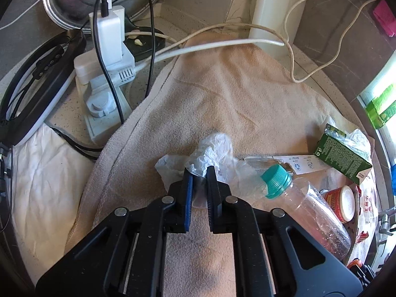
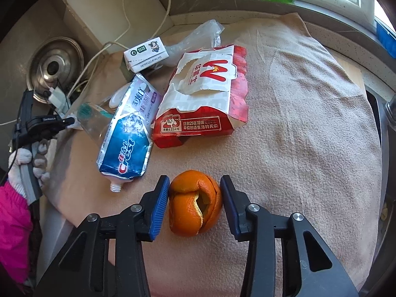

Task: Collect trash
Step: 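Grasp the white tissue with the left tool while the right tool grasps the orange peel, then carry tissue and orange peel down over the blue wastebasket with both tools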

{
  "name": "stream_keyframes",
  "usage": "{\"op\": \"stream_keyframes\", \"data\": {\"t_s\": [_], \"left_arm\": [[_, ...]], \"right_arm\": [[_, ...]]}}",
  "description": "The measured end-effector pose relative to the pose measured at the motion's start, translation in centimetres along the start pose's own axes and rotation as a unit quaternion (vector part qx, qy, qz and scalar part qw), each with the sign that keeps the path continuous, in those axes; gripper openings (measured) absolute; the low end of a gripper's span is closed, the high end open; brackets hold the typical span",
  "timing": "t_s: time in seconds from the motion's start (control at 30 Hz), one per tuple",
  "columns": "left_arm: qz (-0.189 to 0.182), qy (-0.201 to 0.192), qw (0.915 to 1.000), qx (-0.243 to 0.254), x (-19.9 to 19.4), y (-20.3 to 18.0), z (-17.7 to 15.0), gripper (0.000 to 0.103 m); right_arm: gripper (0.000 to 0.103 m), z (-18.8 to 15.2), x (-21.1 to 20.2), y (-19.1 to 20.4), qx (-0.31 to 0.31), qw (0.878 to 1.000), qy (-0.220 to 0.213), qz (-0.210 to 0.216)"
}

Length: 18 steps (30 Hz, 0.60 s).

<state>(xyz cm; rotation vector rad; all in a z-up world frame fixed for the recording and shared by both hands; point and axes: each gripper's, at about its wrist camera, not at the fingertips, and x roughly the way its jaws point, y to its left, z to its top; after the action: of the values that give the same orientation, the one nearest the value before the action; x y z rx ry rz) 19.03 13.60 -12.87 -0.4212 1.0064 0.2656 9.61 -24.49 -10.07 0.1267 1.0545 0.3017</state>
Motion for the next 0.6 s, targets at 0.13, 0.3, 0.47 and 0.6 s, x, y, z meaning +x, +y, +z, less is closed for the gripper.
{"op": "stream_keyframes", "data": {"t_s": [0.13, 0.3, 0.47, 0.6], "left_arm": [[0.004, -0.012, 0.9999, -0.002, -1.2, 0.3, -0.1, 0.005], [0.004, -0.023, 0.9997, -0.008, -2.7, 0.9, -0.5, 0.005], [0.000, -0.034, 0.9994, -0.011, -4.7, 1.3, -1.3, 0.005], [-0.002, -0.045, 0.9989, -0.011, -6.7, 1.4, -2.1, 0.005]], "right_arm": [[0.039, -0.2, -0.6, -0.1, 0.000, 1.000, -0.006, 0.004], [0.038, -0.3, -1.4, 0.0, -0.001, 1.000, -0.015, 0.010], [0.038, -0.4, -2.4, 0.1, -0.004, 1.000, -0.025, 0.019], [0.038, -0.3, -3.2, 0.3, -0.009, 0.999, -0.033, 0.027]]}}
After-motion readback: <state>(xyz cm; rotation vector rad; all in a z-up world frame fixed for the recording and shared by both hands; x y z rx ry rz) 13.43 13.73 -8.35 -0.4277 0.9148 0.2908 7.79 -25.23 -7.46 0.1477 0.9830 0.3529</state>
